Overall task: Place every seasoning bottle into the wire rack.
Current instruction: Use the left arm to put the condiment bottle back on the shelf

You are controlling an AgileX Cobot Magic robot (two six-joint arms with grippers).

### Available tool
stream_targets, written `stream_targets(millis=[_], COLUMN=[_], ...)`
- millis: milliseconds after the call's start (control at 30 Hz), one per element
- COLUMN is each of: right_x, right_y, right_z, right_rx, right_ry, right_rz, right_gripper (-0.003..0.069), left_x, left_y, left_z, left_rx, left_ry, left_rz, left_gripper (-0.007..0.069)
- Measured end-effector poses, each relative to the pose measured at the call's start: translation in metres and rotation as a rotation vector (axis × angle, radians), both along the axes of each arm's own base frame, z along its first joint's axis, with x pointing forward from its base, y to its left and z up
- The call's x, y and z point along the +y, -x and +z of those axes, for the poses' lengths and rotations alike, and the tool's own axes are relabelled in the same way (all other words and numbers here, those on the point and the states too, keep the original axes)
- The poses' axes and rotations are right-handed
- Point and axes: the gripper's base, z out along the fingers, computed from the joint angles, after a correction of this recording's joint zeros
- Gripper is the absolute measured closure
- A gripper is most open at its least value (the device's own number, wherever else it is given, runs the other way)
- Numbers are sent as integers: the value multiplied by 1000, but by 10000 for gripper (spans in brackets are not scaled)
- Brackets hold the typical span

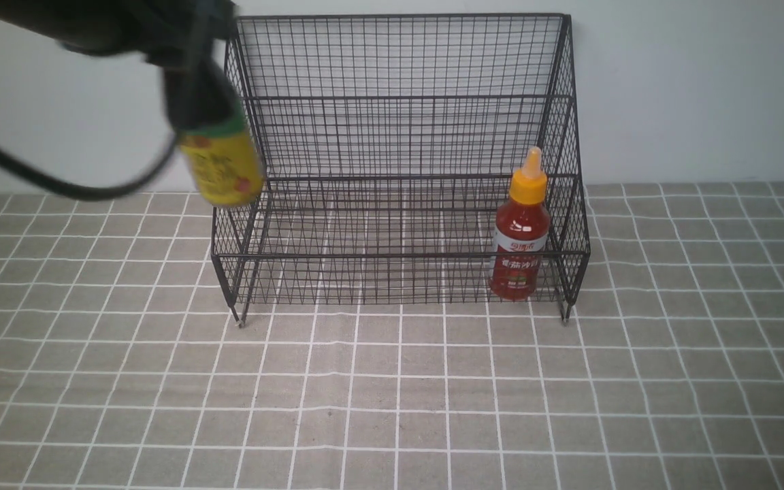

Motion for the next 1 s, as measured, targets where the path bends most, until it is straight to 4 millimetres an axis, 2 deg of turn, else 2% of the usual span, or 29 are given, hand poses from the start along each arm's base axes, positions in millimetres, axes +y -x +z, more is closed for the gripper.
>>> stream_targets(millis=[367,733,1000], right_x=[0,0,0], right_y=[0,0,0], right_z=[0,0,0], right_rx=[0,0,0], right_ry=[0,0,-1], right_rz=[0,0,0], right_gripper=[671,671,671], left_x=[-22,-32,-33], left_y=[-45,-71,-76], left_z=[-58,-79,-81], left_rx=[113,79,46], left_ry=[-33,-14,-15], left_rz=[-12,-15,-19], left_gripper=[335,335,335])
